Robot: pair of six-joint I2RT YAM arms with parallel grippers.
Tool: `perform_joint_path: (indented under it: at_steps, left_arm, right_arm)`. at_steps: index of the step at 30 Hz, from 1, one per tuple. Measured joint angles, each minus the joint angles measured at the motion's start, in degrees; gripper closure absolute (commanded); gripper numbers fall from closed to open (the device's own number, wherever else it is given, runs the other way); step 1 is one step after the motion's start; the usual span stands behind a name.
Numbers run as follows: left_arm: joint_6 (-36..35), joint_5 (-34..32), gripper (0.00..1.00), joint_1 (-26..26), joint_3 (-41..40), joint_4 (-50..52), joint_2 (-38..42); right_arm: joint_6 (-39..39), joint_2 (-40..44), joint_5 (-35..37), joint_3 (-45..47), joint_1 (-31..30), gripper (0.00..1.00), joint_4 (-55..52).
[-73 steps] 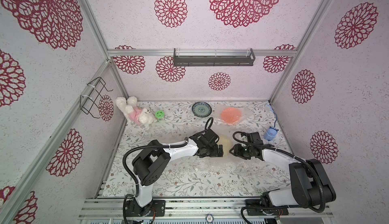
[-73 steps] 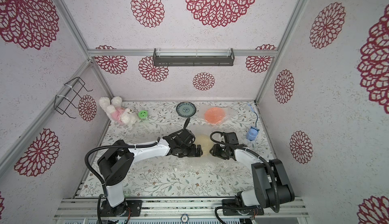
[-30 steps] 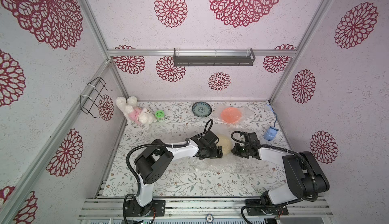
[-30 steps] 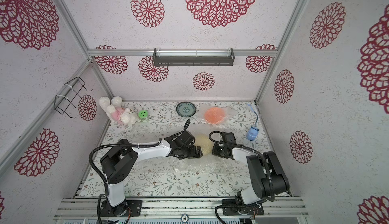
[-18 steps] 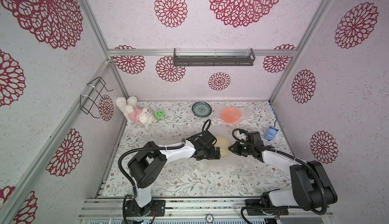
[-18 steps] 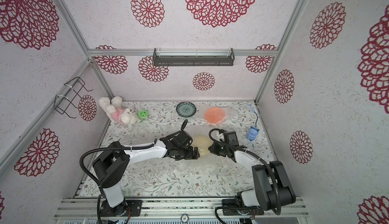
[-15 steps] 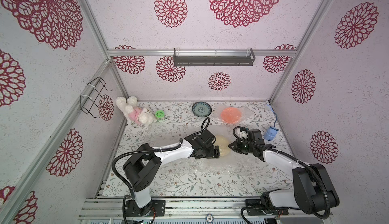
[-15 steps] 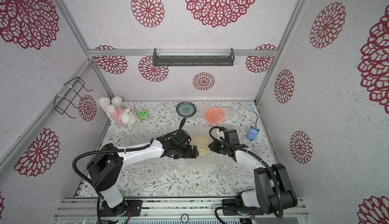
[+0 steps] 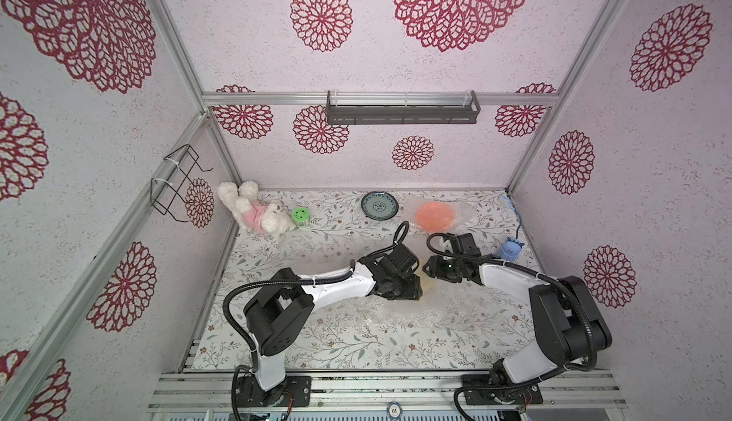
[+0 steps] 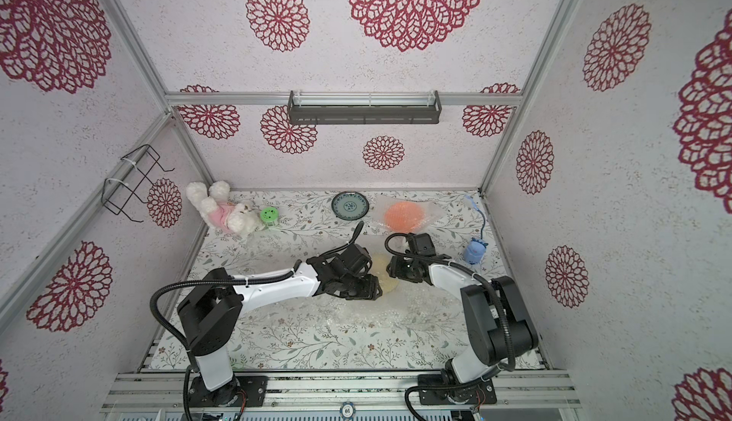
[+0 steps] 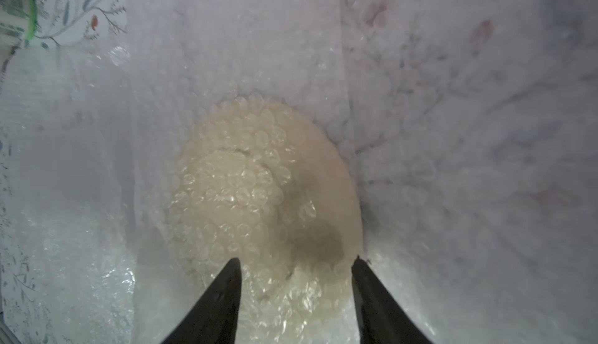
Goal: Unpack dinner plates from bubble wrap
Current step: Unwrap the bubble wrap.
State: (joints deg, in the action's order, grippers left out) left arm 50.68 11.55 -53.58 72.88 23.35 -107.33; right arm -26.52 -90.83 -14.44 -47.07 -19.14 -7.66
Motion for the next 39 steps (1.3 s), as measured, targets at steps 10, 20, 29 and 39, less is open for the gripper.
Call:
perform_joint_path:
  at_steps: [10, 20, 29, 39]
  left_arm:
    - [0.17, 0.63, 0.5, 0.0, -3.13, -0.57, -3.32]
    - [0.63, 1.75, 0.51, 0.0, -3.52, -3.96, -4.85]
    - [0.55, 2.36, 0.47, 0.66, -5.6, -5.18, -3.23]
    - [-0.92, 3.65, 0.18, 6.14, -14.01, -5.51, 10.75]
  right_arm:
    - [0.42, -4.11, 4.61, -2.6, -3.41, 0.6, -0.37]
    - [-0.02, -3.85, 4.55, -1.75, -3.3, 0.96, 3.17]
    - [0.04, -1.25, 2.16, -0.55, -2.54, 1.0, 1.42]
    - [0.0, 11.39, -2.36, -1.73, -2.29, 1.0, -3.39]
